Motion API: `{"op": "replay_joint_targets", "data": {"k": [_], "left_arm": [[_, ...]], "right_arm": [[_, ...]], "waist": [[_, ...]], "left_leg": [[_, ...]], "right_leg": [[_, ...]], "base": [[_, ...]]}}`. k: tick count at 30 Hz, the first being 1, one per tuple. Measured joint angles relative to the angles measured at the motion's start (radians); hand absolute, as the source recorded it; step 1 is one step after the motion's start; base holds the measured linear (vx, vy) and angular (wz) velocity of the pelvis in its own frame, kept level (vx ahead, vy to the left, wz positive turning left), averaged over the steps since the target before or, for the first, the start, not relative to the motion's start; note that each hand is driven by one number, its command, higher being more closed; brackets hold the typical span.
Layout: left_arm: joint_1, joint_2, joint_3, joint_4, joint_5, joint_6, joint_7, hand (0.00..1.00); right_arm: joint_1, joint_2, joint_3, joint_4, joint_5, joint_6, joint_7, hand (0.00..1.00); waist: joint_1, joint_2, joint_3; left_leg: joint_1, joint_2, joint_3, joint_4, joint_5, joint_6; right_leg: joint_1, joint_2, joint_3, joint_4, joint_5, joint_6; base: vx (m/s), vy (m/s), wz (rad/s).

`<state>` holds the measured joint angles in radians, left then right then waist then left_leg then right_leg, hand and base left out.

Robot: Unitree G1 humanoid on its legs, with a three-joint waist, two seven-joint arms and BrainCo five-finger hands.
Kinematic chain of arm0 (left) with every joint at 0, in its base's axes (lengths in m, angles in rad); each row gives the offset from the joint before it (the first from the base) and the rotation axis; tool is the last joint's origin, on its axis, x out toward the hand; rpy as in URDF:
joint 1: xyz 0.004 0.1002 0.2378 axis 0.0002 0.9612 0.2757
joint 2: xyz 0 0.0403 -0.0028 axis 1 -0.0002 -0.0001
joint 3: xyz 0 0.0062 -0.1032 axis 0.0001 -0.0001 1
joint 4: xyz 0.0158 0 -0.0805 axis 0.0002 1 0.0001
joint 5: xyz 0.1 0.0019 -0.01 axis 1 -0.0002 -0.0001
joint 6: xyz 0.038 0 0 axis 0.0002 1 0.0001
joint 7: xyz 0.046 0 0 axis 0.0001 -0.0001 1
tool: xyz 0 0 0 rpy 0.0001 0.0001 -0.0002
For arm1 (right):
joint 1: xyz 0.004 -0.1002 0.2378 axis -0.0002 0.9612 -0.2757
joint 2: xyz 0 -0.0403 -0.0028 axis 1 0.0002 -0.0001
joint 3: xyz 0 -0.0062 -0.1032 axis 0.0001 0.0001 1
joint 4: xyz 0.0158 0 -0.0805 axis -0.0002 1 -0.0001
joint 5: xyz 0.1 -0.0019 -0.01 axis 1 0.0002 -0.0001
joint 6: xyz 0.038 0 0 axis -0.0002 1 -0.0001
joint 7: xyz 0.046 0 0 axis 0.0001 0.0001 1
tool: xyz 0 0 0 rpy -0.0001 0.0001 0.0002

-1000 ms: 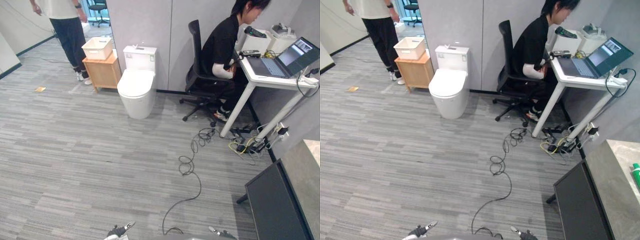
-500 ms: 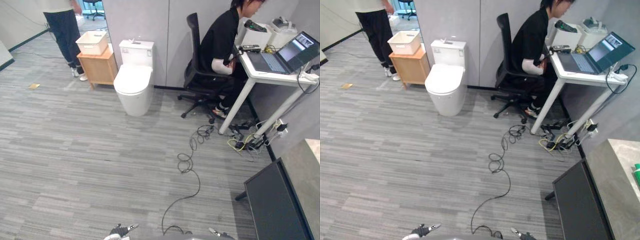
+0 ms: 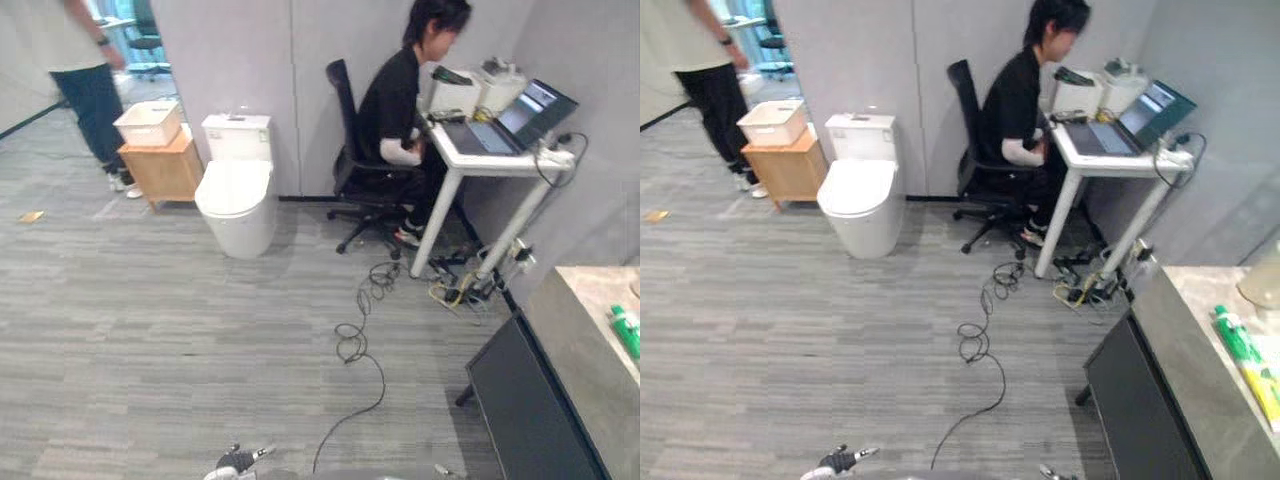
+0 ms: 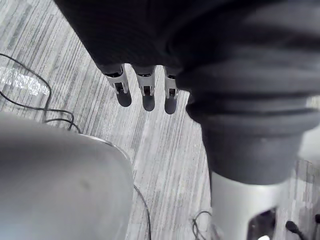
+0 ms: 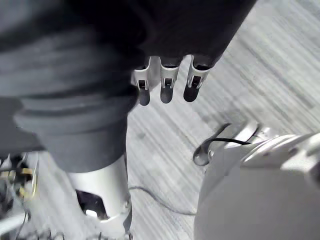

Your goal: Organize washtable

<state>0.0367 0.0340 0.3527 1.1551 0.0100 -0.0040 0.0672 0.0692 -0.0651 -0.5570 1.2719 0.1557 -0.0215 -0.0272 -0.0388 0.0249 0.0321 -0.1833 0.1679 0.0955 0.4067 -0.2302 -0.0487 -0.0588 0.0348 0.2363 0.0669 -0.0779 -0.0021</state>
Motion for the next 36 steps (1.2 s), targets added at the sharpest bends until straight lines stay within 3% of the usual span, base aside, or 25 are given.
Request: {"op": "replay_joint_targets", "data": {"k": [1, 3, 7, 12, 14, 16, 17, 18, 19, 20, 22, 23, 24, 25, 26, 27, 28, 29, 30, 32, 34, 36], "left_arm": [[0.005, 0.003, 0.007, -0.004, 0.000, -0.001, 0.000, 0.00], [0.012, 0.011, 0.012, -0.006, 0.001, -0.001, 0.001, 0.00], [-0.009, 0.021, -0.022, 0.014, 0.002, -0.001, 0.001, 0.00], [-0.052, 0.029, -0.090, 0.036, 0.002, -0.002, 0.000, 0.00], [-0.060, 0.045, -0.124, 0.036, 0.002, -0.003, 0.001, 0.00], [-0.065, 0.060, -0.129, 0.049, 0.002, -0.004, 0.001, 0.00], [-0.077, 0.064, -0.137, 0.061, 0.002, -0.005, 0.000, 0.00], [-0.078, 0.056, -0.153, 0.064, 0.004, -0.008, -0.001, 0.00], [-0.078, 0.042, -0.152, 0.057, 0.005, -0.010, -0.001, 0.00], [-0.062, 0.034, -0.140, 0.048, 0.006, -0.006, 0.002, 0.00], [-0.026, 0.045, -0.111, 0.028, 0.006, -0.006, 0.000, 0.00], [-0.009, 0.046, -0.105, 0.014, 0.006, -0.006, 0.000, 0.00], [0.005, 0.046, -0.102, -0.003, 0.006, -0.009, 0.001, 0.00], [0.023, 0.032, -0.099, -0.007, 0.006, -0.013, 0.001, 0.00], [0.040, -0.001, -0.085, 0.002, 0.006, -0.013, -0.003, 0.00], [0.021, 0.011, -0.087, 0.004, 0.006, -0.011, 0.000, 0.00], [0.002, 0.016, -0.088, 0.002, 0.006, -0.012, 0.000, 0.00], [-0.029, 0.031, -0.087, -0.003, 0.006, -0.015, -0.001, 0.00], [-0.041, 0.035, -0.088, -0.004, 0.006, -0.016, -0.001, 0.00], [-0.068, 0.036, -0.088, -0.002, 0.006, -0.014, -0.001, 0.00], [-0.065, 0.042, -0.088, -0.002, 0.006, -0.014, 0.000, 0.00], [-0.060, 0.054, -0.110, -0.002, 0.006, -0.014, 0.000, 0.00]], "right_arm": [[0.007, 0.003, 0.006, -0.001, -0.001, -0.002, 0.000, 0.00], [0.014, 0.013, 0.045, 0.002, -0.001, 0.000, 0.001, 0.00], [0.017, 0.003, 0.062, 0.005, -0.001, -0.002, 0.005, 0.00], [0.026, -0.032, 0.035, 0.007, 0.000, -0.002, 0.008, 0.00], [0.025, -0.033, 0.034, -0.002, 0.001, -0.002, 0.008, 0.00], [0.024, -0.021, 0.034, -0.025, 0.004, 0.000, 0.008, 0.00], [0.014, -0.009, 0.035, -0.036, 0.006, 0.000, 0.007, 0.00], [0.002, -0.005, 0.031, -0.039, 0.015, 0.001, 0.004, 0.00], [-0.004, -0.013, 0.040, -0.052, 0.026, 0.000, 0.004, 0.00], [-0.008, 0.012, 0.068, -0.083, 0.033, -0.006, 0.013, 0.00], [-0.035, 0.015, 0.091, -0.083, 0.041, -0.021, 0.012, 0.00], [-0.034, 0.019, 0.093, -0.071, 0.039, -0.018, 0.009, 0.00], [-0.032, 0.028, 0.111, -0.066, 0.034, -0.022, 0.010, 0.00], [-0.033, 0.015, 0.126, -0.061, 0.031, -0.024, 0.010, 0.00], [-0.055, -0.015, 0.136, -0.064, 0.029, -0.027, 0.011, 0.00], [-0.084, 0.007, 0.134, -0.071, 0.025, -0.029, 0.010, 0.00], [-0.085, 0.015, 0.130, -0.067, 0.023, -0.027, 0.011, 0.00], [-0.087, 0.026, 0.121, -0.059, 0.019, -0.017, 0.010, 0.00], [-0.087, 0.030, 0.121, -0.059, 0.019, -0.014, 0.010, 0.00], [-0.079, 0.027, 0.122, -0.059, 0.019, -0.011, 0.008, 0.00], [-0.084, 0.026, 0.126, -0.060, 0.019, -0.011, 0.008, 0.00], [-0.085, 0.026, 0.135, -0.061, 0.019, -0.013, 0.008, 0.00]], "waist": [[0.001, 0.006, -0.003], [0.002, -0.027, -0.017], [-0.008, -0.024, -0.040], [-0.017, 0.040, -0.085], [-0.032, 0.053, -0.091], [-0.034, 0.037, -0.082], [-0.035, 0.006, -0.065], [-0.047, -0.011, -0.072], [-0.060, 0.035, -0.074], [-0.069, 0.032, -0.076], [-0.056, 0.049, -0.063], [-0.051, 0.031, -0.052], [-0.020, -0.008, -0.048], [0.008, 0.010, -0.065], [0.035, 0.085, -0.091], [0.019, 0.071, -0.091], [0.021, 0.058, -0.087], [0.028, 0.028, -0.094], [0.026, 0.018, -0.096], [0.012, 0.008, -0.084], [0.013, 0.008, -0.079], [0.012, -0.002, -0.067]], "left_leg": [[0.020, -0.016, 0.020, -0.029, 0.000, 0.001], [0.031, -0.044, 0.089, -0.062, -0.014, 0.022], [0.081, -0.090, 0.128, -0.125, -0.012, 0.060], [0.128, -0.136, 0.128, -0.219, -0.009, 0.064], [0.134, -0.140, 0.136, -0.220, -0.008, 0.064], [0.070, -0.133, 0.164, -0.012, -0.005, 0.059], [0.013, -0.153, 0.141, 0.040, -0.048, 0.064], [0.048, -0.222, 0.073, -0.311, -0.002, 0.115], [0.089, -0.192, 0.089, -0.503, 0.271, 0.095], [0.100, -0.183, 0.164, -0.500, 0.253, 0.116], [0.105, -0.129, 0.258, -0.413, 0.216, 0.120], [0.094, -0.102, 0.281, -0.258, 0.184, 0.125], [0.054, -0.114, 0.239, -0.130, 0.128, 0.126], [0.062, -0.117, 0.161, -0.197, 0.126, 0.122], [0.071, -0.071, 0.102, -0.277, 0.141, 0.101], [0.069, -0.101, 0.114, -0.304, 0.130, 0.101], [0.055, -0.111, 0.122, -0.303, 0.132, 0.100], [0.024, -0.129, 0.135, -0.305, 0.136, 0.106], [0.009, -0.140, 0.137, -0.308, 0.141, 0.112], [0.009, -0.173, 0.137, -0.346, 0.171, 0.118], [0.033, -0.173, 0.137, -0.376, 0.196, 0.107], [0.061, -0.169, 0.126, -0.396, 0.215, 0.093]], "right_leg": [[0.002, -0.011, 0.022, -0.016, 0.005, 0.008], [-0.006, -0.041, 0.052, -0.015, 0.038, 0.039], [-0.011, -0.075, 0.051, -0.029, 0.045, 0.060], [-0.017, -0.107, 0.033, -0.051, 0.046, 0.062], [-0.021, -0.109, 0.024, -0.053, 0.054, 0.071], [-0.024, -0.127, 0.024, -0.010, 0.065, 0.060], [-0.025, -0.156, 0.036, 0.005, 0.064, 0.059], [-0.039, -0.189, 0.051, 0.013, 0.064, 0.057], [-0.050, -0.157, 0.010, 0.015, 0.066, 0.055], [-0.079, -0.151, -0.055, 0.040, 0.084, 0.079], [-0.109, -0.109, -0.213, 0.130, 0.093, 0.058], [-0.071, -0.094, -0.304, 0.146, 0.123, 0.019], [-0.044, -0.098, -0.351, 0.114, 0.215, -0.017], [-0.029, -0.087, -0.324, 0.048, 0.253, 0.003], [-0.012, -0.054, -0.344, 0.029, 0.241, -0.004], [-0.012, -0.094, -0.379, 0.084, 0.162, 0.027], [-0.004, -0.113, -0.380, 0.066, 0.154, 0.034], [0.022, -0.119, -0.381, 0.004, 0.155, 0.038], [0.033, -0.122, -0.381, -0.036, 0.155, 0.038], [0.058, -0.145, -0.422, -0.098, 0.146, 0.051], [0.060, -0.145, -0.425, -0.076, 0.125, 0.063], [0.074, -0.139, -0.425, -0.055, 0.097, 0.046]], "base": [[0.07, 0.258, -0.83], [0.13, 0.192, -0.67], [0.22, 0.187, -0.37], [0.25, 0.167, -0.23], [0.23, 0.131, -0.42], [0.18, 0.130, -0.50], [-0.02, 0.099, -0.43], [-0.09, 0.102, -0.66], [-0.07, 0.046, -1.14], [-0.02, 0.048, -1.68], [0.02, 0.002, -1.59], [0.01, -0.073, -1.37], [-0.03, -0.047, -1.73], [-0.07, -0.024, -2.44], [0.00, 0.034, -2.21], [0.08, 0.018, -1.65], [0.15, 0.009, -0.79], [0.10, -0.030, -0.38], [0.06, -0.094, -0.26], [0.03, -0.110, 0.13], [0.01, -0.086, 0.17], [-0.02, -0.104, 0.21]]}}
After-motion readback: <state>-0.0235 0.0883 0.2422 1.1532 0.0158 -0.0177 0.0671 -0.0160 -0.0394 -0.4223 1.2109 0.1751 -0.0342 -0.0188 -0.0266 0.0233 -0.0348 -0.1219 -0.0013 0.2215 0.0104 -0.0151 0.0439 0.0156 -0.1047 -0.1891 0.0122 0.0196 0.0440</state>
